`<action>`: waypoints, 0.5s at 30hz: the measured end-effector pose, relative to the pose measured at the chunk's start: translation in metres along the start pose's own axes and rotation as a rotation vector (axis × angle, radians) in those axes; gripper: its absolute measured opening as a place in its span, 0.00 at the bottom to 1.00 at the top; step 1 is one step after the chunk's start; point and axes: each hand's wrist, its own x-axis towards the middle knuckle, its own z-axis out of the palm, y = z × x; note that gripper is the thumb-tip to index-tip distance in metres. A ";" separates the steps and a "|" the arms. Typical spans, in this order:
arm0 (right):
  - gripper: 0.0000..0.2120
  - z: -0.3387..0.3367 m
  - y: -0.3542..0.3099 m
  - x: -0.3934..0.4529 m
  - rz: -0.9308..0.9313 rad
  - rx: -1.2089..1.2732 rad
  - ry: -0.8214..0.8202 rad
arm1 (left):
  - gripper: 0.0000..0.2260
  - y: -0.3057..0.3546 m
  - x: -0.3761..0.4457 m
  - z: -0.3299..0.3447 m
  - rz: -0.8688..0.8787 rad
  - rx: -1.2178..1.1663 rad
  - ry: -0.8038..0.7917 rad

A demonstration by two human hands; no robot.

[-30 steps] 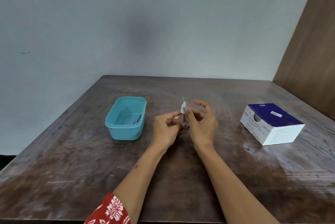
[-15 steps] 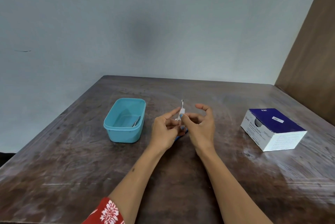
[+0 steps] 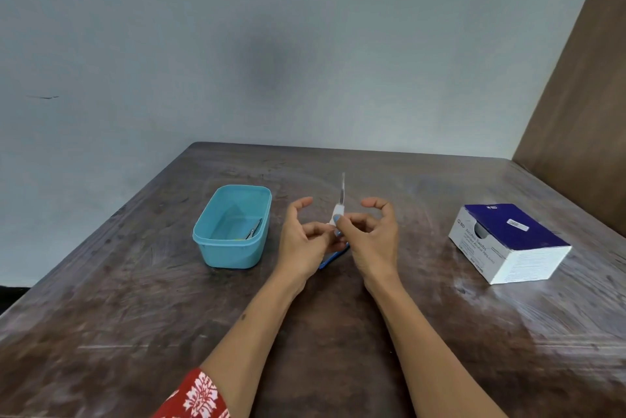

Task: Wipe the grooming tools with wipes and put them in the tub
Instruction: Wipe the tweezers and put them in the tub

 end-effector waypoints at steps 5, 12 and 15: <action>0.20 -0.002 -0.003 -0.001 0.019 0.041 -0.006 | 0.30 0.003 -0.001 -0.001 -0.076 -0.040 -0.086; 0.21 -0.001 -0.002 -0.001 0.066 0.022 -0.049 | 0.29 0.003 0.004 -0.006 -0.078 -0.002 -0.097; 0.22 -0.003 -0.003 0.001 0.043 0.040 -0.008 | 0.27 0.005 0.002 -0.006 -0.112 0.020 -0.163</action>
